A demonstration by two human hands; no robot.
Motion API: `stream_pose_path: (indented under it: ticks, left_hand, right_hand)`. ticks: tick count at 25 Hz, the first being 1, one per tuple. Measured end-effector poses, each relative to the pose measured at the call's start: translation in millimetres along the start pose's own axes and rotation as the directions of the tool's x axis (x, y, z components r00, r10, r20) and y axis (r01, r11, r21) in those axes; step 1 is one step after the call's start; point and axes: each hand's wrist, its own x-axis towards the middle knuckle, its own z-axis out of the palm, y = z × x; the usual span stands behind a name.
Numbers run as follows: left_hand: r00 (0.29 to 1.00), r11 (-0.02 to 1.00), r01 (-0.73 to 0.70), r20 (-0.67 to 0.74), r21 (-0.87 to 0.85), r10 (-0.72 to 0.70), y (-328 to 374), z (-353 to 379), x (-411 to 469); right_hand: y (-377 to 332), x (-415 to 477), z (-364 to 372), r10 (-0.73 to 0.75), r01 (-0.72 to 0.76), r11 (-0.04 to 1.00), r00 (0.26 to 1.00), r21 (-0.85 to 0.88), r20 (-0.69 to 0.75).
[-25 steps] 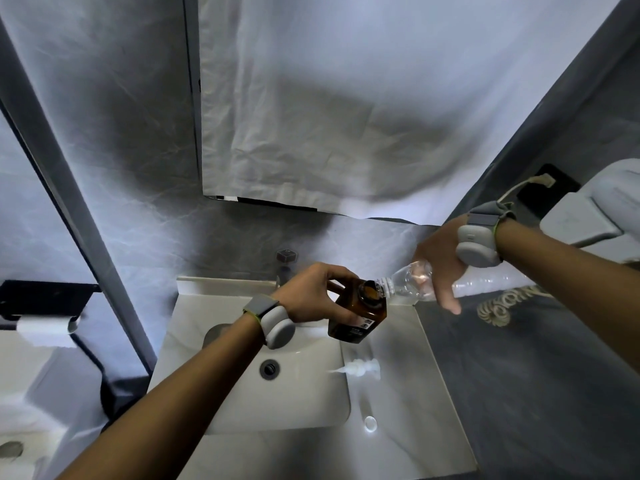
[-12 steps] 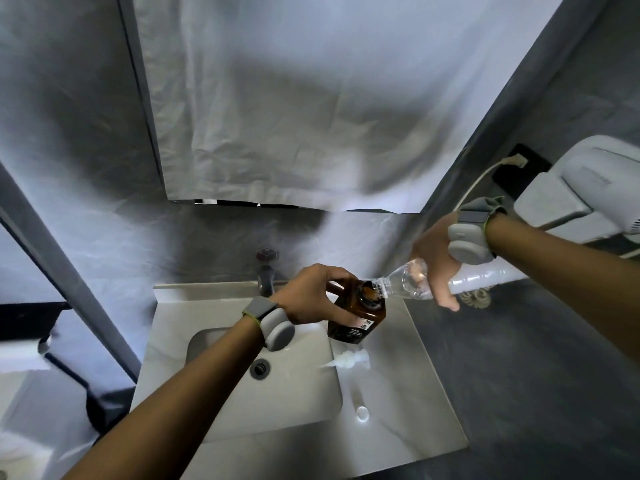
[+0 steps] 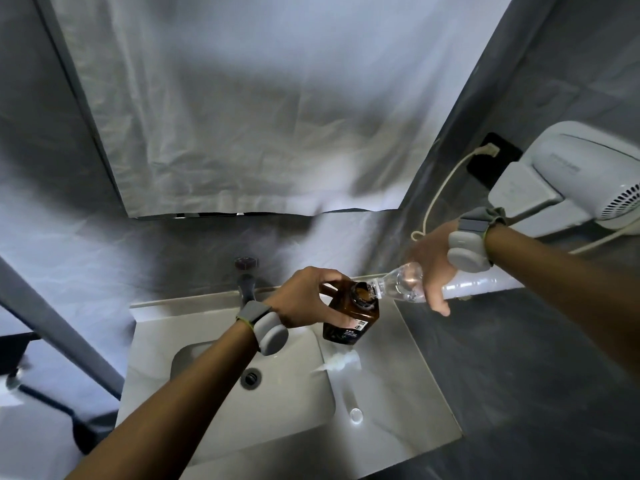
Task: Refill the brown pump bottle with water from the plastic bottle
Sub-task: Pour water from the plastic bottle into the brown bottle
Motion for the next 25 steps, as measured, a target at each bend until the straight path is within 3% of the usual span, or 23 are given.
stream_pose_path:
  ticks: [8,13,16,19,22,25]
  left_hand:
    - [1.0,1.0,0.003,-0.002,-0.02,-0.003,0,-10,22]
    - [0.999,1.0,0.024,0.032,0.0,-0.024,0,-7,39]
    - [0.997,0.999,0.031,0.064,0.013,-0.032,2,3,49]
    - [0.994,0.999,0.04,0.097,0.023,-0.042,2,20,62]
    - [0.992,0.998,0.05,0.116,0.035,-0.054,-1,43,77]
    - [0.989,0.999,0.034,0.141,0.041,-0.04,-9,64,88]
  right_hand:
    - [25,29,44,-0.054,0.119,0.921,0.982,0.372,-0.181]
    - [32,51,88,-0.102,0.285,0.758,0.94,0.586,-0.325]
    - [31,60,120,0.018,0.322,0.528,0.921,0.786,-0.389]
    - [22,67,164,0.169,0.36,0.146,0.909,0.921,-0.382]
    - [6,71,206,0.309,0.369,-0.149,0.899,0.918,-0.311]
    - [-8,73,238,0.441,0.375,-0.312,0.871,0.873,-0.217]
